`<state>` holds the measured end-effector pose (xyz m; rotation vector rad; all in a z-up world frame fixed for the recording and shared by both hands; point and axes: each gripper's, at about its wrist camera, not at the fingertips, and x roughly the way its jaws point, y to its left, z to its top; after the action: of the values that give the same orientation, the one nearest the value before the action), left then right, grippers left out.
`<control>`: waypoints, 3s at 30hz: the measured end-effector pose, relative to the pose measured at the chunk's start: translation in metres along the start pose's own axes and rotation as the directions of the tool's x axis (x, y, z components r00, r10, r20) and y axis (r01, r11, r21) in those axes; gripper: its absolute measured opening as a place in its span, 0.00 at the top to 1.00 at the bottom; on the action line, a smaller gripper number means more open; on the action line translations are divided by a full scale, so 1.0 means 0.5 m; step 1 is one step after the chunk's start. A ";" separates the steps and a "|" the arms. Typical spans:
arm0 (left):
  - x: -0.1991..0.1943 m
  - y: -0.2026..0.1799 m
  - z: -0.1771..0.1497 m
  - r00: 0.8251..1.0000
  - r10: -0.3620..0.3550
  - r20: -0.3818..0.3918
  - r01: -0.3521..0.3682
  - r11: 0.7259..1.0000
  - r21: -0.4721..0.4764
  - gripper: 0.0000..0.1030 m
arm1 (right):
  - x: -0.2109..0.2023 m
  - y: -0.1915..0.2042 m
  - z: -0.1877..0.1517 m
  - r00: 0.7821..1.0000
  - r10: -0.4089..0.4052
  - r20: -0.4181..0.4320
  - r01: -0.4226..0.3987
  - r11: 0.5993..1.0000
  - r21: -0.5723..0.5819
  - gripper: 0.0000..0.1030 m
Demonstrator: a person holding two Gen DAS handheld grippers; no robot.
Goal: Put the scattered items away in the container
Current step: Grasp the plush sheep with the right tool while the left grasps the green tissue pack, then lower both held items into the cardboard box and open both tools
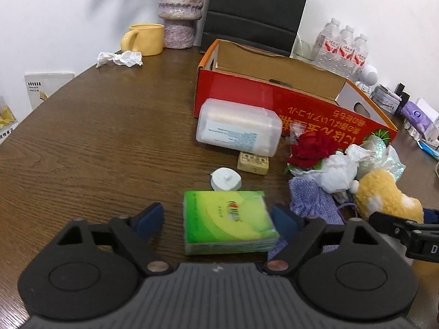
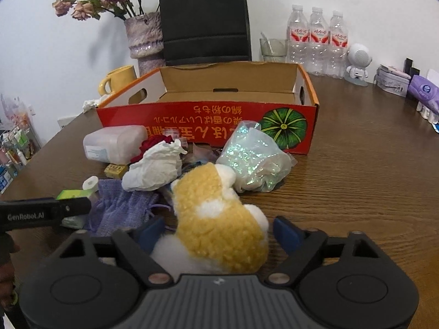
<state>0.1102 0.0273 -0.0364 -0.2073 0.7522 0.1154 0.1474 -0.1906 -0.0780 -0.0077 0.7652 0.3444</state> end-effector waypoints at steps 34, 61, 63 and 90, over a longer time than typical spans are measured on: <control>0.085 -0.117 0.387 0.984 -0.097 0.151 0.076 0.988 0.137 0.40 | 0.111 -0.044 0.375 0.993 -0.005 0.114 0.017 0.994 -0.106 0.41; 0.387 -0.186 0.420 0.973 0.172 -0.154 -0.143 0.973 0.182 0.02 | 0.387 -0.057 0.400 0.972 -0.096 -0.216 0.089 0.995 -0.042 0.19; 0.379 -0.186 0.419 0.976 0.163 -0.146 -0.136 0.975 0.177 0.00 | 0.377 -0.057 0.401 0.975 -0.074 -0.211 0.067 0.997 -0.036 0.11; 0.000 -0.062 0.260 0.982 -0.089 0.169 0.069 0.990 0.121 0.00 | -0.034 -0.026 0.255 0.993 -0.007 0.120 0.026 0.988 -0.155 0.00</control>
<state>0.2022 0.0268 0.0608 -0.1156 0.5734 0.0138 0.2264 -0.1915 0.0241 -0.1404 0.6185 0.3853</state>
